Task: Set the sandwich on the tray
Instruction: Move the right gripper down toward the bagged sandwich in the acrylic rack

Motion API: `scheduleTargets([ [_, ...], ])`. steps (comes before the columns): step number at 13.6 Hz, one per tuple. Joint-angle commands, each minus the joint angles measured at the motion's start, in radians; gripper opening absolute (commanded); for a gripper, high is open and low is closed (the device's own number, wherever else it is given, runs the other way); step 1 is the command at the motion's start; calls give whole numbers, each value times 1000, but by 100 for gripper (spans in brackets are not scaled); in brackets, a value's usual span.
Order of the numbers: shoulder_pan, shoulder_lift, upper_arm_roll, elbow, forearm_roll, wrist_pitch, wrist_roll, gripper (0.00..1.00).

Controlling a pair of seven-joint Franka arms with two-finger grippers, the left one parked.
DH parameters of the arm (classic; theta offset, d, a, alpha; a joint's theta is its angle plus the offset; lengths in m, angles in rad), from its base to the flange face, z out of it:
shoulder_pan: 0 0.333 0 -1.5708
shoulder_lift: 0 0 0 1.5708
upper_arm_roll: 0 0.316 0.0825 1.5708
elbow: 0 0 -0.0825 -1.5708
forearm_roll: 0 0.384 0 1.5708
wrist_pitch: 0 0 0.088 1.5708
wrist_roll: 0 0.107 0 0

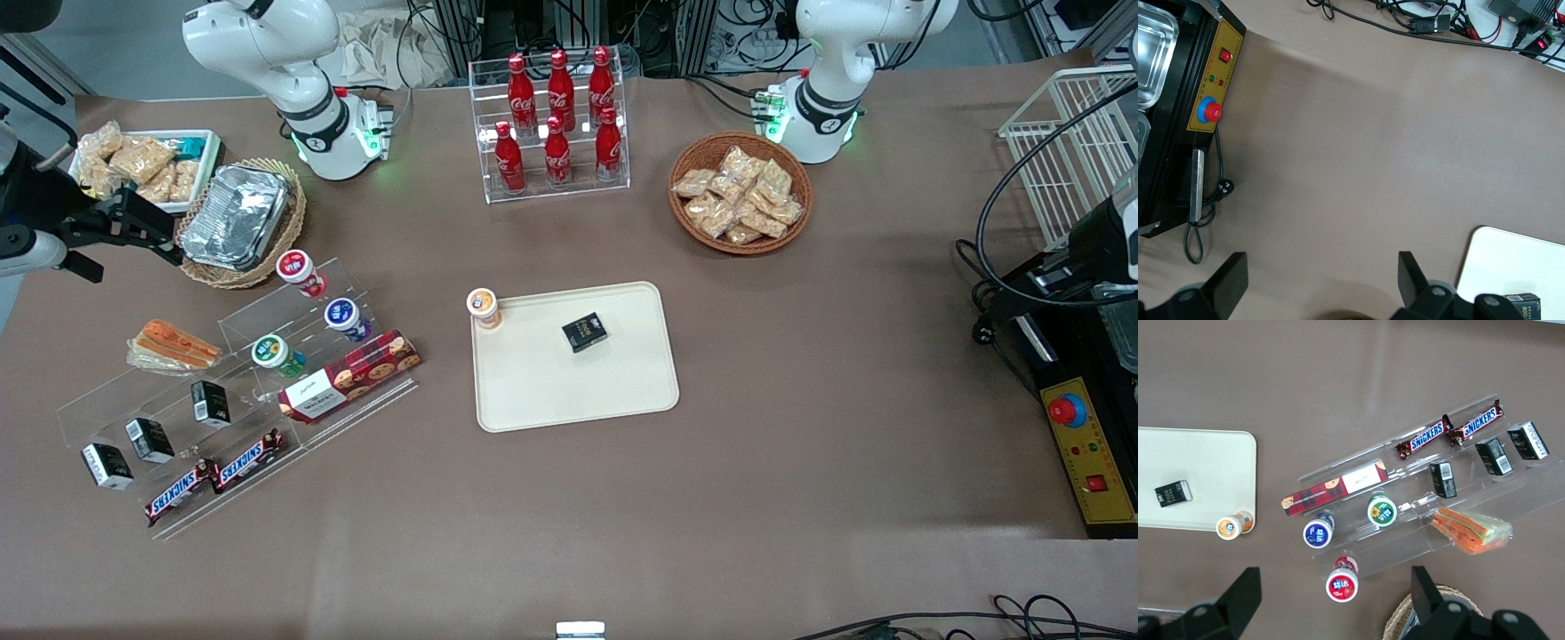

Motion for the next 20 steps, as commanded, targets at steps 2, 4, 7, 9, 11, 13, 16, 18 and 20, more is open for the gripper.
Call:
scheduleTargets([
  [2,12,-1,5,-8,-122,11,24,100],
  [4,11,-10,7,-11,-119,-11,27,100],
  [7,0,-13,5,-10,-119,-81,7,100],
  [9,-58,-5,1,-11,-121,-77,-157,100],
  [11,-138,31,-8,-13,-127,-60,-471,100],
  [13,-241,77,-5,-14,-116,-31,-713,100],
  [16,-290,143,-1,-14,-115,12,-1023,100],
  [18,-313,192,5,-17,-115,43,-1159,100],
  [20,-322,208,13,-71,-65,53,-1301,100],
])
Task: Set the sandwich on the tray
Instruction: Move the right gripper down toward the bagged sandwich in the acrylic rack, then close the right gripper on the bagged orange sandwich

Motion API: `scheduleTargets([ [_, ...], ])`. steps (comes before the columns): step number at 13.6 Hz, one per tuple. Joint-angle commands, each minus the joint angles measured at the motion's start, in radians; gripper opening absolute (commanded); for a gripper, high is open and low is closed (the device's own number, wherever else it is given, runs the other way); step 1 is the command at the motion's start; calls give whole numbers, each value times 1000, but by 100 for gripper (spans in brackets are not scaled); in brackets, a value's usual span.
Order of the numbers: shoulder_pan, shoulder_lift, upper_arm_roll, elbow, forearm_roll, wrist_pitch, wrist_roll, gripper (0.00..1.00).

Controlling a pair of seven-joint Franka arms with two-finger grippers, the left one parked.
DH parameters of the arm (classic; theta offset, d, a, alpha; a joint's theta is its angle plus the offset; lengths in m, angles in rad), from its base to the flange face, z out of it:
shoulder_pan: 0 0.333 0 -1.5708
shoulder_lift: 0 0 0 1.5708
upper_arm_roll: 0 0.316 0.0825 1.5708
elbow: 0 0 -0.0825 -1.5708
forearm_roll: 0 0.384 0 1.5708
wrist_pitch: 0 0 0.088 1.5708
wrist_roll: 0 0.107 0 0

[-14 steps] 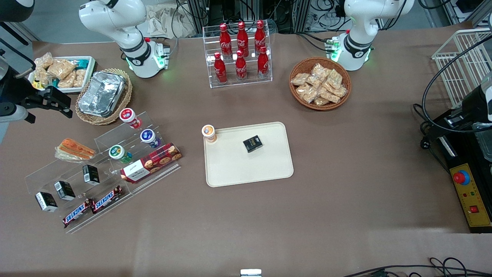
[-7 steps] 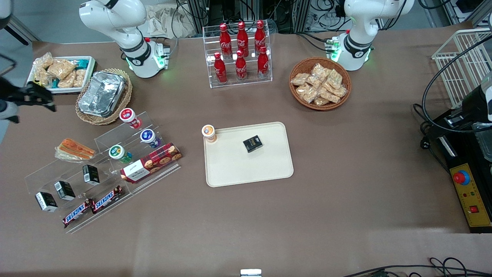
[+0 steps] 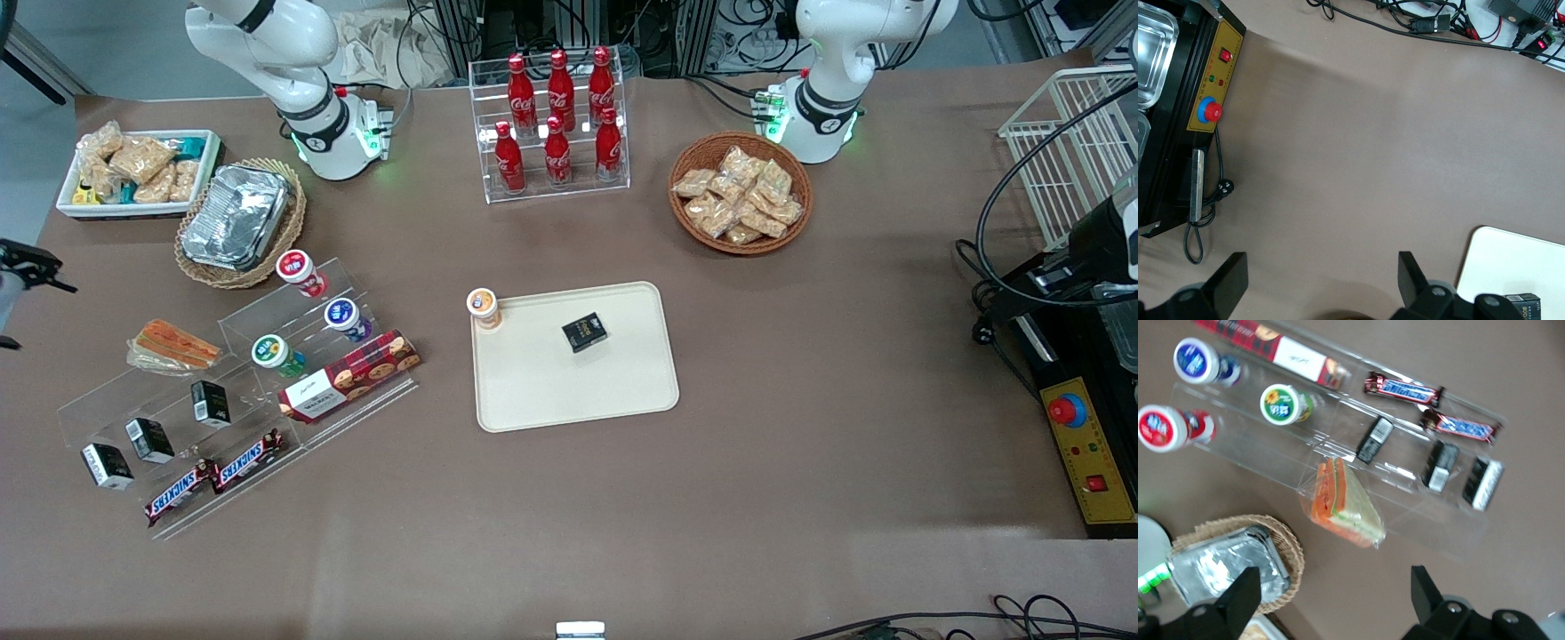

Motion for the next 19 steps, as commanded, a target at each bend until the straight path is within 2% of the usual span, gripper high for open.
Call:
scheduleTargets([
  [1,-31,-1,22,-100,51,42,-135,100],
  [5,-37,-82,47,-373,36,279,-163,100],
  [7,-57,-108,45,-453,36,350,-219,100],
  [12,-100,-127,39,-496,36,381,-302,100],
  [16,-103,-127,39,-637,34,609,-370,100],
  [19,-106,-100,39,-648,36,693,-382,100],
])
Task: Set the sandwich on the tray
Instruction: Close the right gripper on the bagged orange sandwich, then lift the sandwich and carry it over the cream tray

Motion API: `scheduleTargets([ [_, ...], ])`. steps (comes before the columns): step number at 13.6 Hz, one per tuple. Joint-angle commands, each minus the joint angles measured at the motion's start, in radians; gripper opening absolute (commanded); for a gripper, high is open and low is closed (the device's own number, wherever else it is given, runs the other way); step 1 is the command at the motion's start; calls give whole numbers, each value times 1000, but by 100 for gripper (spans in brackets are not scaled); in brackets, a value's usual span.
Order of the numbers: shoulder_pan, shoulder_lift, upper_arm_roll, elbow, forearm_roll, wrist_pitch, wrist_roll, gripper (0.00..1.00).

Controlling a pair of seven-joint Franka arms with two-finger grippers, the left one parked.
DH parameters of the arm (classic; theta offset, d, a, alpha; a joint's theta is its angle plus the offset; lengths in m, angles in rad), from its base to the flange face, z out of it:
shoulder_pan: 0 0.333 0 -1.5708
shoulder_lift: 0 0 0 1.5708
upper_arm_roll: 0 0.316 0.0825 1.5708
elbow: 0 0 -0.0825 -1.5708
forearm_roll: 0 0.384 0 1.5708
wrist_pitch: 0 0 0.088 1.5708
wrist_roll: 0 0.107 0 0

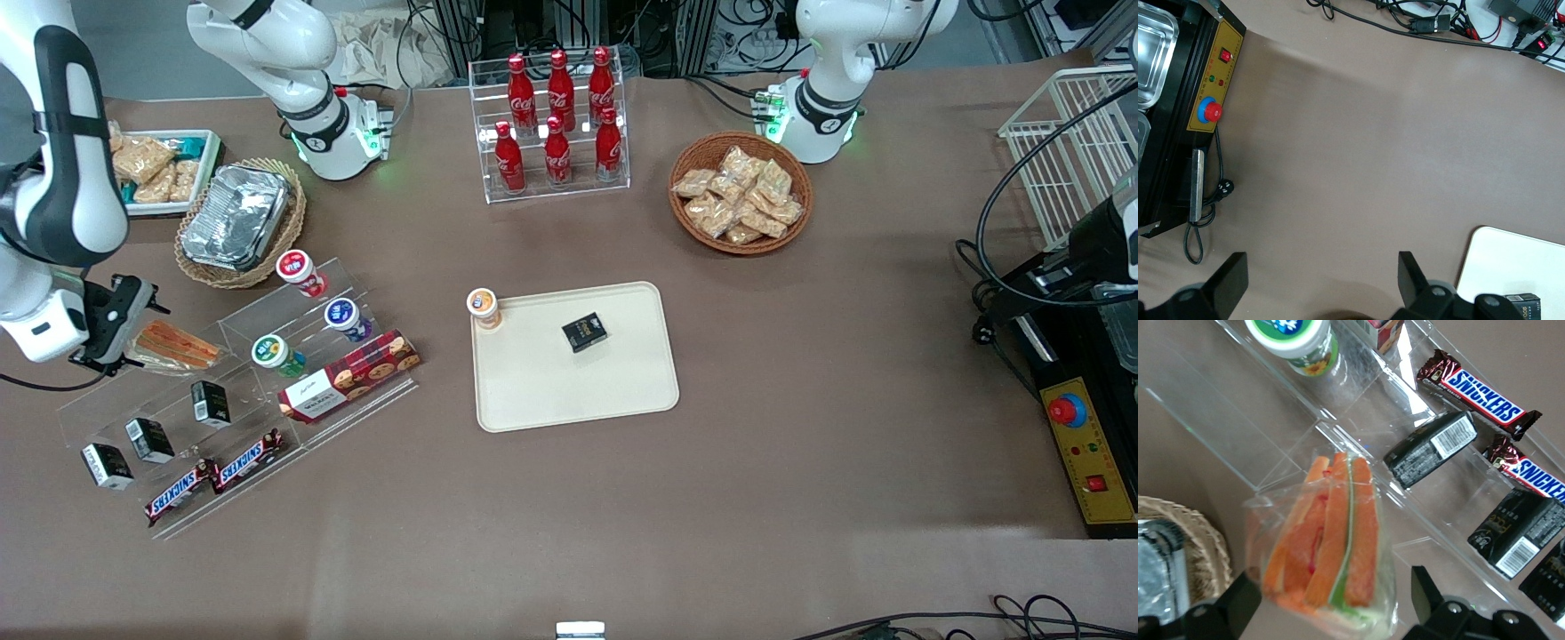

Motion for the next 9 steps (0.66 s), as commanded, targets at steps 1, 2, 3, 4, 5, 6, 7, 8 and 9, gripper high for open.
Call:
scheduleTargets([
  [1,-14,10,7,-18,7,54,-26,91],
  [2,-14,11,5,-18,6,59,-28,66],
  [3,-14,13,5,-18,7,59,-29,34],
  [4,-13,13,5,-18,7,59,-25,0],
  [5,-14,10,5,-15,7,56,-20,0],
  [6,-10,7,7,-5,7,44,-20,0],
  [7,-1,-1,8,3,7,27,-15,0],
  [8,1,-22,17,23,6,19,-23,0],
  [9,12,-50,20,51,6,-7,-26,0],
])
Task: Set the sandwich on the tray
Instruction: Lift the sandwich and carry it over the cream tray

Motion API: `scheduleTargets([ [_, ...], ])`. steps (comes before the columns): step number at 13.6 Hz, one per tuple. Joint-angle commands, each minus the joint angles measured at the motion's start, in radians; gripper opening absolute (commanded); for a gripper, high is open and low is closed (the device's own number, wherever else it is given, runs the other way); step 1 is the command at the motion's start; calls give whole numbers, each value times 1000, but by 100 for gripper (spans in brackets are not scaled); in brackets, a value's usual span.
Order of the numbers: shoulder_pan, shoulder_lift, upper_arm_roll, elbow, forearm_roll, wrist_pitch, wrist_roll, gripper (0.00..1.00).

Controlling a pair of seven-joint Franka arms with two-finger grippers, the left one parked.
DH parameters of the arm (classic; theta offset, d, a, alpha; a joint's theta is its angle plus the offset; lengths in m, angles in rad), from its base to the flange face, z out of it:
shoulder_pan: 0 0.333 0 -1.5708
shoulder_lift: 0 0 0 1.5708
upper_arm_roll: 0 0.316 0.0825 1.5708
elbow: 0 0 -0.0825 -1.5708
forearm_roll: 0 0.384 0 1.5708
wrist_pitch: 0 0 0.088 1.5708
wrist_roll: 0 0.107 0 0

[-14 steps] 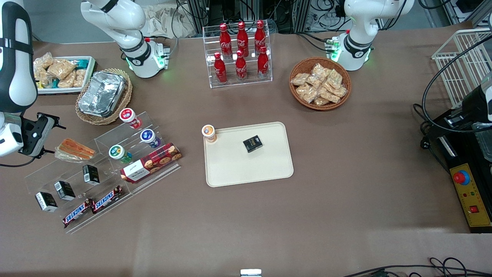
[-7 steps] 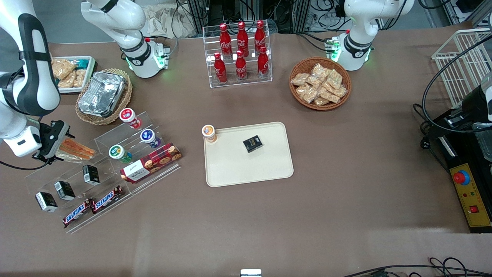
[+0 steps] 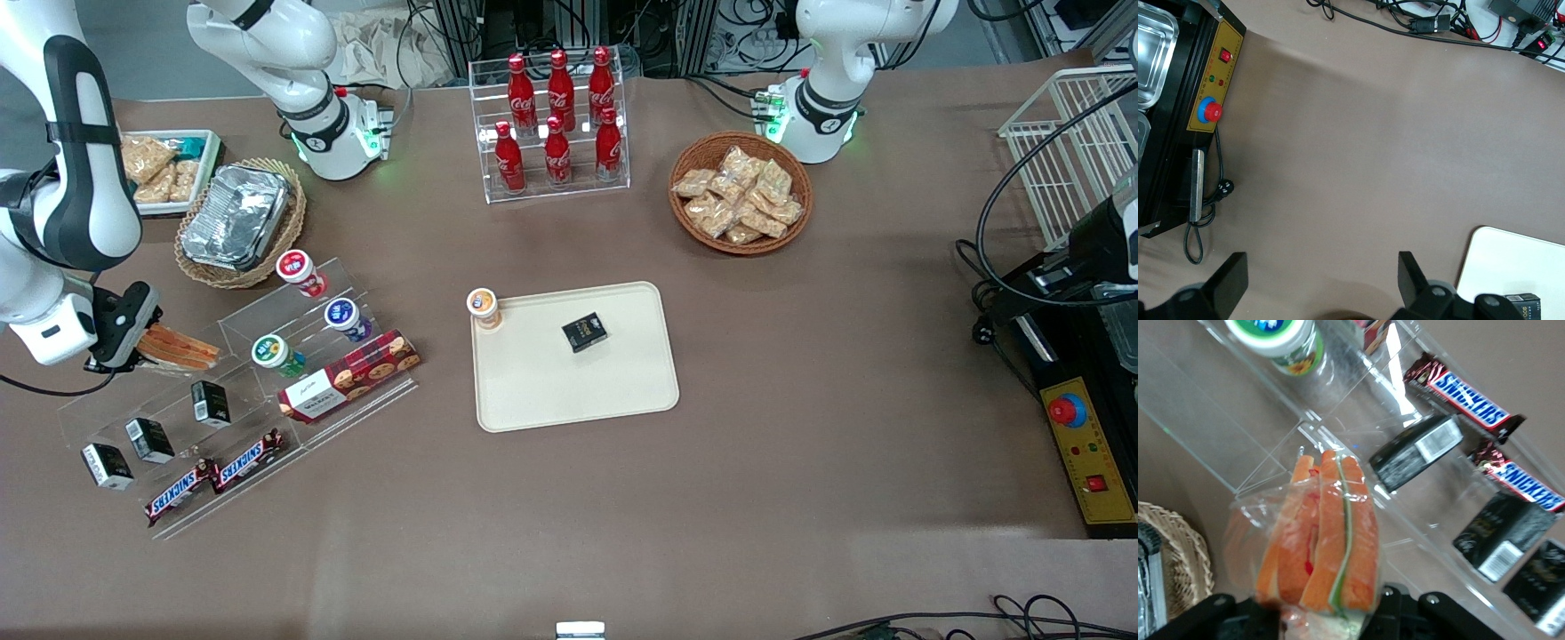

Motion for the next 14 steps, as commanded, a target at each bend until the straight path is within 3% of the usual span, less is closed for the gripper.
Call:
scheduleTargets([
  [1,33,-91,17,67,9,-99,-5,0],
  [6,47,-128,271,302,7,-341,114,0],
  [11,84,-44,592,328,7,-328,543,0],
  [14,158,132,675,394,-40,-227,699,0],
])
